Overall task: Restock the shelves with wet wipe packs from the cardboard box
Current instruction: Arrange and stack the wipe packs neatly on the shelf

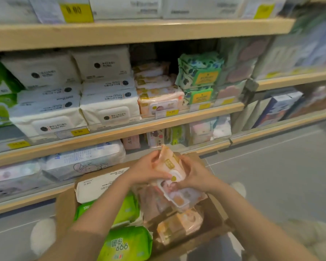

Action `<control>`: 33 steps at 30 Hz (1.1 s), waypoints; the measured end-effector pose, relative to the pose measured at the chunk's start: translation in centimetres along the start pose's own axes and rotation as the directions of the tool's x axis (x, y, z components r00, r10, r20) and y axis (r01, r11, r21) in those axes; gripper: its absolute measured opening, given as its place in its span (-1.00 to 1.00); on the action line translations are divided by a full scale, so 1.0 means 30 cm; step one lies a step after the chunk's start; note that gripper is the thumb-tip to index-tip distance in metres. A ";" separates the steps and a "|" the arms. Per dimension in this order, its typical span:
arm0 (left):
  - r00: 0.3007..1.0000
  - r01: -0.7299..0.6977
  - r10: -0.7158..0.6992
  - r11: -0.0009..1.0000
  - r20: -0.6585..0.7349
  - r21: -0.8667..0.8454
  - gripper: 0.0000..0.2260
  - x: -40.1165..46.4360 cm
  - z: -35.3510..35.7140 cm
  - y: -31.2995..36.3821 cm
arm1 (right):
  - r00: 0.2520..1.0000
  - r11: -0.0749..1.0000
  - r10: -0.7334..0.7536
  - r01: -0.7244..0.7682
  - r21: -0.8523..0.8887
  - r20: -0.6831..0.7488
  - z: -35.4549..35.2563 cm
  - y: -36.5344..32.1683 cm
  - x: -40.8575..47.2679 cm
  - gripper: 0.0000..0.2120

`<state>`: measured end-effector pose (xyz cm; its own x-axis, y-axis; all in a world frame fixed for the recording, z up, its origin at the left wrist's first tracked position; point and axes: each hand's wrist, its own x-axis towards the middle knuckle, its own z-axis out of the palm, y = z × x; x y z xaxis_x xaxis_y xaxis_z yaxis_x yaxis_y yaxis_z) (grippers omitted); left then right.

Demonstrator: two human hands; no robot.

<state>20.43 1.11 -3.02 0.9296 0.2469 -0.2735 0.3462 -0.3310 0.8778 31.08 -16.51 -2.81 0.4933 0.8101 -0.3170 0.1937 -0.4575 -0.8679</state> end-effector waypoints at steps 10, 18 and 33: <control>0.991 -0.060 0.021 0.953 -0.134 -0.296 -0.44 -0.005 0.081 0.019 | 0.998 0.992 -0.040 0.047 -0.119 0.053 -0.069 0.003 -0.074 -0.20; 0.979 -0.087 0.035 0.963 -0.199 -0.256 -0.49 0.058 0.251 0.038 | 0.980 0.978 0.062 -0.098 -0.186 -0.188 -0.192 0.148 -0.116 -0.24; 0.879 -0.165 -0.183 0.750 0.441 0.640 -0.32 0.054 0.583 -0.518 | 0.900 0.936 0.270 -0.328 -0.126 -0.343 -0.247 0.436 -0.064 -0.28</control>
<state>18.77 -9.29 -23.98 0.8091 -0.1238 -0.5745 0.1874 -0.8722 0.4519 38.95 -26.76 -10.74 0.7867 0.4800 -0.3882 0.1261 -0.7406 -0.6601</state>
